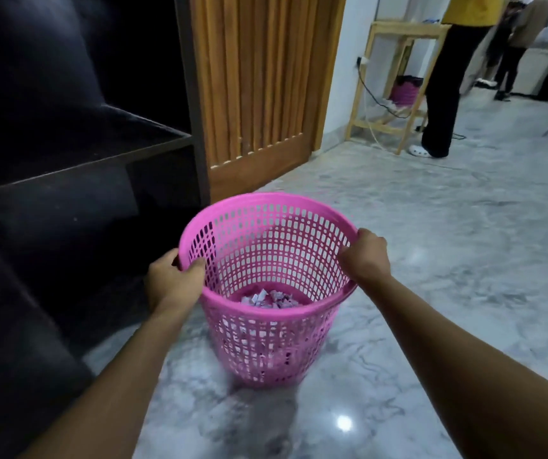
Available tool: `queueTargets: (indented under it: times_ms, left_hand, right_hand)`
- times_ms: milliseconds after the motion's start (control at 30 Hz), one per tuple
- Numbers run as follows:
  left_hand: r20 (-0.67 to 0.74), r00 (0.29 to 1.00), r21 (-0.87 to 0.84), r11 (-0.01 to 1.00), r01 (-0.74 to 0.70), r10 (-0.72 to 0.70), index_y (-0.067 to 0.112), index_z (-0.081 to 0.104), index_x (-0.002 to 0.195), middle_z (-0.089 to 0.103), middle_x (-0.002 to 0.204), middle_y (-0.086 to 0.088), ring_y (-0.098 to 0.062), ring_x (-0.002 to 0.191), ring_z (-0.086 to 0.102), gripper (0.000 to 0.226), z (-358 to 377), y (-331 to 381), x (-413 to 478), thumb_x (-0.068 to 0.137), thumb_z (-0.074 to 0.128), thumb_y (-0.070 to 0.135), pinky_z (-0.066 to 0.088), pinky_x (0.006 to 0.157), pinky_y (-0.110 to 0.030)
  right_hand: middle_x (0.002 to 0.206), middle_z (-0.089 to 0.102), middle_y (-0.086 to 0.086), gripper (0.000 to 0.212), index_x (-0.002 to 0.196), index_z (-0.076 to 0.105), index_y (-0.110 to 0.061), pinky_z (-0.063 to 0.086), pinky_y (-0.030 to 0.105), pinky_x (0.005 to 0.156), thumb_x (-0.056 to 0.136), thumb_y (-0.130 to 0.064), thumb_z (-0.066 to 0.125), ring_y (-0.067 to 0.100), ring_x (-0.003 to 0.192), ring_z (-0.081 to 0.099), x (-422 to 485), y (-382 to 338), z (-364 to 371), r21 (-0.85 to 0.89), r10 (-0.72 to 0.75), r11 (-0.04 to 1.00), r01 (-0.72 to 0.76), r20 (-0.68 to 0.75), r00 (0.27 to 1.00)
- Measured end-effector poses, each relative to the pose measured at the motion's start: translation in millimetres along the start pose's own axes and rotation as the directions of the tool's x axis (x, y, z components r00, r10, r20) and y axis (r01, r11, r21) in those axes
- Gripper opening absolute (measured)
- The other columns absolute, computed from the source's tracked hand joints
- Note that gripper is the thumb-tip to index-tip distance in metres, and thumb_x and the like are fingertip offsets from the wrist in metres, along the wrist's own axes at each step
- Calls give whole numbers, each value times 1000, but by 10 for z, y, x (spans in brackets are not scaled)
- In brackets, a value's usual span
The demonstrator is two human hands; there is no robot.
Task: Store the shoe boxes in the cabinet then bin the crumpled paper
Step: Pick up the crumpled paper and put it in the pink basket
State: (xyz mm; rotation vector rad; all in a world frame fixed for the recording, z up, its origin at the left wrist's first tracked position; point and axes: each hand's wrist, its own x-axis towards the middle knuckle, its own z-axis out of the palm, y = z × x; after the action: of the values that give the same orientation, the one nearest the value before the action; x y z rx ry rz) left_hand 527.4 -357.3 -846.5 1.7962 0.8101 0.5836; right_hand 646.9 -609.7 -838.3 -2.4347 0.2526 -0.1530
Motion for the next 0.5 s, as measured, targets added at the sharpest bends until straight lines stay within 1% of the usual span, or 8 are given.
queueTargets:
  times_ms: [100, 200, 267, 333, 400, 433, 500]
  left_hand:
    - [-110, 993, -9, 999, 38, -38, 8, 74, 105, 70, 82, -5, -24, 75, 67, 24, -279, -43, -219, 82, 68, 12, 56, 74, -35]
    - [-226, 968, -42, 994, 105, -112, 11, 72, 113, 70, 85, -6, -22, 70, 64, 28, -441, -95, -340, 85, 67, 11, 51, 69, -30]
    - [-286, 948, -79, 989, 121, -139, 12, 71, 116, 72, 91, -8, -24, 75, 67, 31, -514, -146, -410, 86, 68, 12, 55, 73, -35]
    - [-350, 924, -98, 987, 127, -153, 12, 70, 117, 71, 92, -7, -26, 81, 68, 31, -575, -229, -498, 86, 67, 14, 58, 80, -42]
    - [-406, 899, -115, 985, 126, -162, 15, 72, 112, 70, 85, -5, -29, 80, 70, 28, -642, -329, -573, 84, 67, 16, 59, 80, -49]
    - [-431, 887, -124, 984, 127, -169, 17, 73, 109, 70, 81, -5, -31, 79, 70, 26, -672, -382, -598, 83, 67, 17, 59, 78, -53]
    - [-462, 867, -146, 980, 135, -188, 16, 72, 108, 67, 79, -4, -34, 81, 70, 24, -726, -462, -645, 84, 67, 16, 58, 78, -55]
  right_hand:
    - [115, 61, 17, 47, 120, 61, -8, 56, 41, 84, 79, -29, 54, 34, 89, 66, -195, -143, 16, 99, -63, 994, 55, 77, 995]
    - [110, 64, 15, 56, 115, 64, -10, 57, 46, 85, 72, -43, 50, 33, 88, 67, -259, -294, 37, 210, -129, 973, 96, 149, 980]
    - [108, 66, 14, 58, 111, 66, -11, 57, 46, 84, 71, -48, 48, 32, 87, 67, -257, -366, 97, 270, -179, 954, 127, 178, 968]
    - [106, 68, 10, 51, 110, 67, -11, 57, 43, 82, 78, -49, 52, 28, 85, 67, -303, -436, 156, 324, -215, 935, 145, 194, 957]
    - [98, 69, 5, 38, 111, 65, -13, 55, 33, 74, 88, -43, 57, 22, 78, 65, -389, -490, 256, 395, -242, 908, 137, 231, 942]
    - [97, 69, 3, 35, 112, 63, -14, 56, 32, 72, 90, -41, 57, 20, 77, 65, -445, -517, 319, 424, -253, 897, 125, 260, 932]
    - [102, 70, 3, 38, 116, 63, -15, 59, 42, 80, 88, -40, 56, 23, 85, 68, -573, -573, 467, 486, -256, 870, 82, 305, 917]
